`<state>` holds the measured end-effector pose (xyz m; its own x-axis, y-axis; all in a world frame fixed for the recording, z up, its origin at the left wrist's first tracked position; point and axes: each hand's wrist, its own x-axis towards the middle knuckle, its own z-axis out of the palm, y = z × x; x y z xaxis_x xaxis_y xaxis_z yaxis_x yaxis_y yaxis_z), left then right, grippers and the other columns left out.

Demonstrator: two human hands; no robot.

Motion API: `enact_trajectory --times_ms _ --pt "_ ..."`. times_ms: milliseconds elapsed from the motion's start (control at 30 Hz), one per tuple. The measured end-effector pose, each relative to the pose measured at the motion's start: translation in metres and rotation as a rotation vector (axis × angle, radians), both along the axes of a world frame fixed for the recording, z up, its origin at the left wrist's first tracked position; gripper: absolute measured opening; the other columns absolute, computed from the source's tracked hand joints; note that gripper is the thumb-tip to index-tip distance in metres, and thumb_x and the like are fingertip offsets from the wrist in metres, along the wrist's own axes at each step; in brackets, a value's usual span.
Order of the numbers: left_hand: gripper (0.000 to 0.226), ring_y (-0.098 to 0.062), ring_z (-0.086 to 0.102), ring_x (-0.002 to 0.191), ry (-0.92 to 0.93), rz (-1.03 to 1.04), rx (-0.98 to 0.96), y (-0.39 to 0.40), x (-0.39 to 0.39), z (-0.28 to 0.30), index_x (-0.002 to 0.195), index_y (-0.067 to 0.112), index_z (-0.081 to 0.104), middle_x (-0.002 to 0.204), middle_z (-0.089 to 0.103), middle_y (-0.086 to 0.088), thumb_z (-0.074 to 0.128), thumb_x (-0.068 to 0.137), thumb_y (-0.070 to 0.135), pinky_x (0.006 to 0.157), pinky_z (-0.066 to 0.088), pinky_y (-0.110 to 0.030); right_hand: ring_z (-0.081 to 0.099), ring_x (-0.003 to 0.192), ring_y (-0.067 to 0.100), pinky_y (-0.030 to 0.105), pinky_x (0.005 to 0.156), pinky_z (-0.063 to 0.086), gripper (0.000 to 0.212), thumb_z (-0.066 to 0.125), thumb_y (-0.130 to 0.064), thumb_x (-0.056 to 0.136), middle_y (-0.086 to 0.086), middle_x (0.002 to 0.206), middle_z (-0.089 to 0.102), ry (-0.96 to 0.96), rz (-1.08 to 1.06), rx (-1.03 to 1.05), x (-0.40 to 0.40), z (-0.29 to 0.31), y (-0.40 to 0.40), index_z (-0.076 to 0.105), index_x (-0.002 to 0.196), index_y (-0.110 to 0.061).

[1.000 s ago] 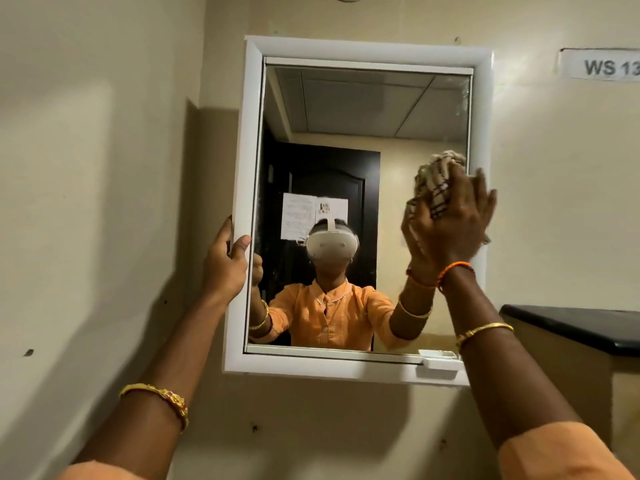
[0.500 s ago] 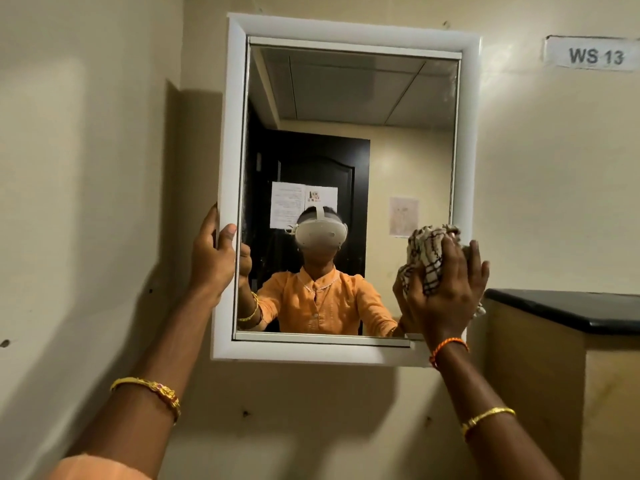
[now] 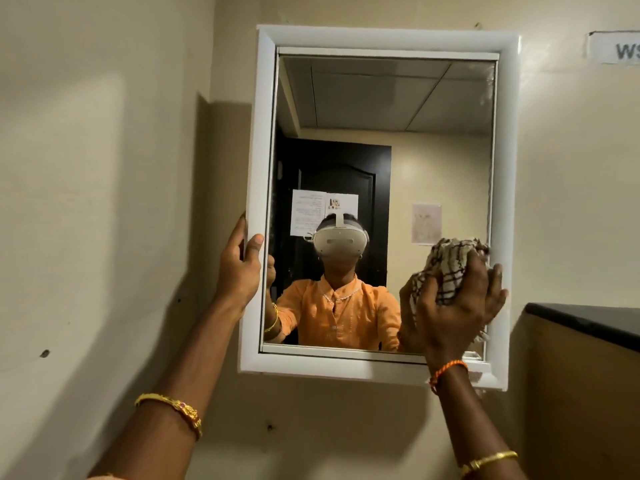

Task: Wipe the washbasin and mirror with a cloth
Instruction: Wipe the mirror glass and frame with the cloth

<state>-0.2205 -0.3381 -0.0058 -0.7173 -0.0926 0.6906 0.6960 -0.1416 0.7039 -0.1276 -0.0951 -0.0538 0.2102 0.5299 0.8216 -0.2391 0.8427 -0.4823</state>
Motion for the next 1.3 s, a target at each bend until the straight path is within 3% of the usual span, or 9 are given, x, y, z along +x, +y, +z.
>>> enact_trajectory --times_ms 233,400,500,600,667,833,1033,1200,1300 --pt "0.047 -0.012 0.057 0.056 0.018 -0.002 -0.006 -0.001 -0.005 -0.003 0.145 0.033 0.029 0.079 0.06 -0.006 0.04 0.099 0.028 0.04 0.051 -0.017 0.028 0.139 0.028 0.043 0.118 0.01 0.066 0.056 -0.038 0.075 0.012 0.142 0.047 -0.055 -0.043 0.164 -0.037 0.02 -0.065 0.044 0.136 -0.014" --pt "0.048 0.029 0.053 0.063 0.067 0.01 -0.026 0.005 -0.007 -0.002 0.148 0.017 0.025 0.114 0.047 0.015 0.036 0.101 0.014 0.049 0.038 0.005 0.026 0.14 0.032 0.047 0.118 0.008 0.068 0.057 -0.04 0.076 0.011 0.144 0.045 -0.201 0.003 0.434 -0.062 0.044 -0.132 0.044 0.138 -0.015" --pt "0.045 -0.006 0.057 0.116 0.113 0.032 -0.016 0.001 -0.01 -0.001 0.144 0.021 0.035 0.134 0.054 0.0 0.036 0.101 0.012 0.078 0.048 -0.003 0.026 0.141 0.032 0.047 0.118 0.009 0.067 0.049 -0.044 0.079 0.009 0.145 0.044 -0.271 0.014 0.601 -0.069 0.066 -0.149 0.044 0.139 -0.017" --pt "0.043 -0.029 0.066 0.096 0.076 -0.026 -0.007 -0.001 -0.015 -0.003 0.14 0.037 0.037 0.121 0.062 -0.011 0.037 0.101 0.021 0.079 0.058 -0.04 0.024 0.142 0.031 0.045 0.117 0.004 0.066 0.053 -0.041 0.077 0.005 0.145 0.045 -0.294 0.033 0.665 -0.07 0.101 -0.15 0.044 0.138 -0.019" --pt "0.042 -0.022 0.063 0.067 0.053 -0.079 0.015 -0.002 -0.015 -0.004 0.137 0.046 0.036 0.104 0.063 -0.012 0.036 0.101 0.024 0.059 0.055 -0.036 0.022 0.143 0.029 0.043 0.117 0.001 0.066 0.059 -0.037 0.075 0.003 0.145 0.046 -0.323 0.075 0.718 -0.067 0.115 -0.15 0.045 0.138 -0.02" --pt "0.039 -0.018 0.053 0.119 -0.021 -0.277 -0.017 -0.019 -0.02 -0.003 0.128 0.04 0.047 0.134 0.054 -0.003 0.027 0.102 0.017 0.095 0.048 -0.033 0.026 0.142 0.029 0.046 0.119 0.007 0.062 0.057 -0.037 0.077 0.005 0.138 0.053 -0.373 0.09 0.863 -0.061 0.069 -0.141 0.049 0.134 -0.016" --pt "0.044 -0.006 0.066 0.102 -0.074 -0.472 0.019 -0.022 -0.009 -0.002 0.127 0.026 0.051 0.112 0.068 0.009 0.016 0.103 0.037 0.082 0.055 -0.02 0.026 0.142 0.028 0.05 0.118 0.011 0.062 0.057 -0.034 0.075 0.004 0.139 0.052 -0.487 0.094 0.953 -0.051 -0.02 -0.136 0.05 0.133 -0.017" --pt "0.048 -0.009 0.07 0.092 -0.122 -0.467 0.064 -0.019 -0.011 -0.004 0.105 0.025 0.069 0.096 0.075 0.005 0.021 0.103 0.033 0.073 0.056 -0.021 0.023 0.143 0.029 0.048 0.119 0.005 0.056 0.057 -0.035 0.077 0.005 0.132 0.059 -0.464 0.098 0.915 -0.051 0.016 -0.134 0.051 0.131 -0.019" --pt "0.042 -0.02 0.059 0.117 -0.135 -0.413 0.06 -0.024 -0.006 -0.003 0.13 0.013 0.055 0.126 0.063 -0.009 0.027 0.102 0.027 0.094 0.05 -0.028 0.019 0.145 0.028 0.049 0.119 0.006 0.053 0.054 -0.034 0.081 0.005 0.134 0.057 -0.44 0.147 0.814 -0.053 0.033 -0.145 0.051 0.131 -0.018"
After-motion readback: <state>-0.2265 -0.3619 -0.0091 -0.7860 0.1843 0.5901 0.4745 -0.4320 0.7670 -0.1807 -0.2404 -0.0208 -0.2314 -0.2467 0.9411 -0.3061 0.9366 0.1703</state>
